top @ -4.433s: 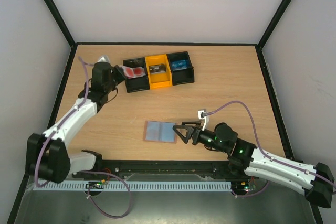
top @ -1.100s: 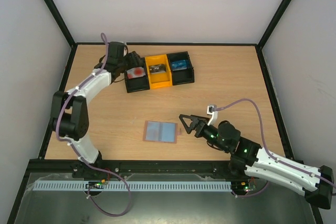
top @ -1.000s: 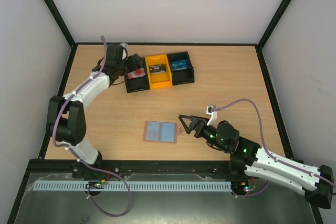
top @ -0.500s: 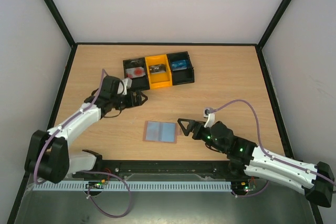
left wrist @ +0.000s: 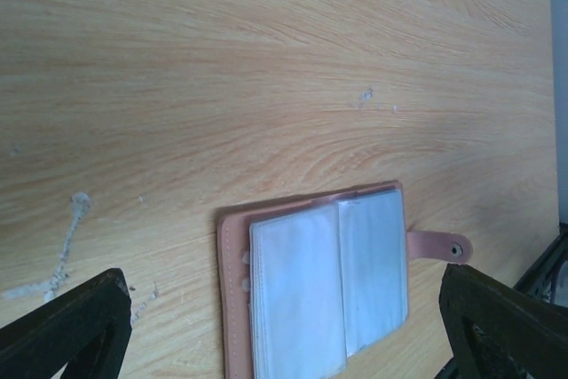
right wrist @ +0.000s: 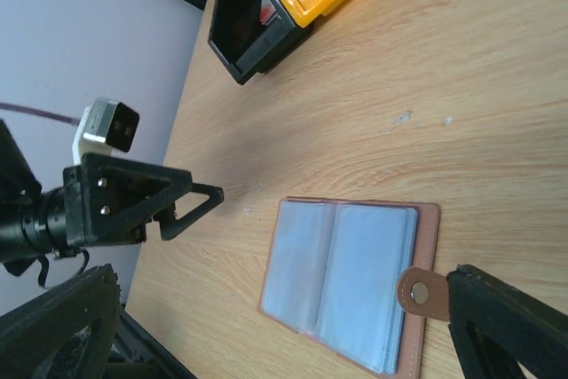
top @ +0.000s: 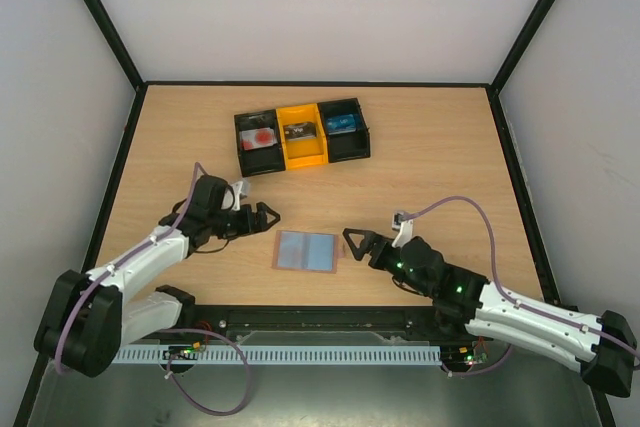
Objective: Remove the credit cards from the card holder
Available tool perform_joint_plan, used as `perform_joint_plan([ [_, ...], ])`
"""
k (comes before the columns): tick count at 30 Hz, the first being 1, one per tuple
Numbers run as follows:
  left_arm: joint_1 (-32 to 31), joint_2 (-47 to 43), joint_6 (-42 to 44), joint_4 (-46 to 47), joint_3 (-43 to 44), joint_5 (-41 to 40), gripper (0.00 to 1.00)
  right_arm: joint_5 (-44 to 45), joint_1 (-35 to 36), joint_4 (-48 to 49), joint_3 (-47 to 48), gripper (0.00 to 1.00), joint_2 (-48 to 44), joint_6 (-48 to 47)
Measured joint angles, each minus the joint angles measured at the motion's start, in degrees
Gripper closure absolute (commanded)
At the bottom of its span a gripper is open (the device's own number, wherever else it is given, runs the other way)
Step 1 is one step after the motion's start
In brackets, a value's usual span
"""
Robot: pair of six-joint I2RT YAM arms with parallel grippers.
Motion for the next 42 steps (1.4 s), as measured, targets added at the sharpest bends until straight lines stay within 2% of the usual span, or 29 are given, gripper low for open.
perform_joint_plan([
  [6, -2.27, -1.60, -3.76, 6.16, -6.40, 0.74, 0.15, -1.05, 0.00, 0.20, 0.59, 0.15, 7.80, 1.16],
  [9, -3.30, -0.17, -6.34, 10.05, -10.12, 1.40, 0.20, -3.65, 0.00, 0.24, 2.25, 0.29, 14.19, 1.07],
  [13, -5.14, 2.86, -8.87, 16.02, -11.10, 2.21, 0.32, -7.28, 0.00, 1.99, 4.00, 0.58, 20.28, 0.72],
  [15, -5.99, 4.61, -10.40, 19.28, -11.34, 2.69, 0.38, -9.14, 0.02, 3.65, 4.72, 0.65, 23.12, 0.87],
  [22, -11.23, 6.56, -17.05, 29.53, -15.39, 3.23, 0.53, -10.86, 0.59, 5.97, 11.85, 0.66, 31.76, -0.31],
  [24, -11.91, 6.40, -18.80, 31.04, -15.89, 3.19, 0.55, -10.88, 0.76, 7.08, 13.51, 0.66, 34.01, -0.46],
  [30, -11.89, 2.16, -22.64, 32.06, -17.00, 1.68, 0.54, -11.19, 1.62, 8.85, 16.28, 0.66, 42.45, -0.74],
  [35, -11.89, -3.93, -25.62, 32.04, -18.27, 0.74, 0.46, -10.56, 3.39, 7.96, 20.37, 0.66, 49.35, -2.80],
  [42, -11.89, -8.07, -28.63, 32.06, -19.82, 0.13, 0.44, -8.61, 4.50, 6.49, 24.33, 0.67, 56.83, -5.68],
])
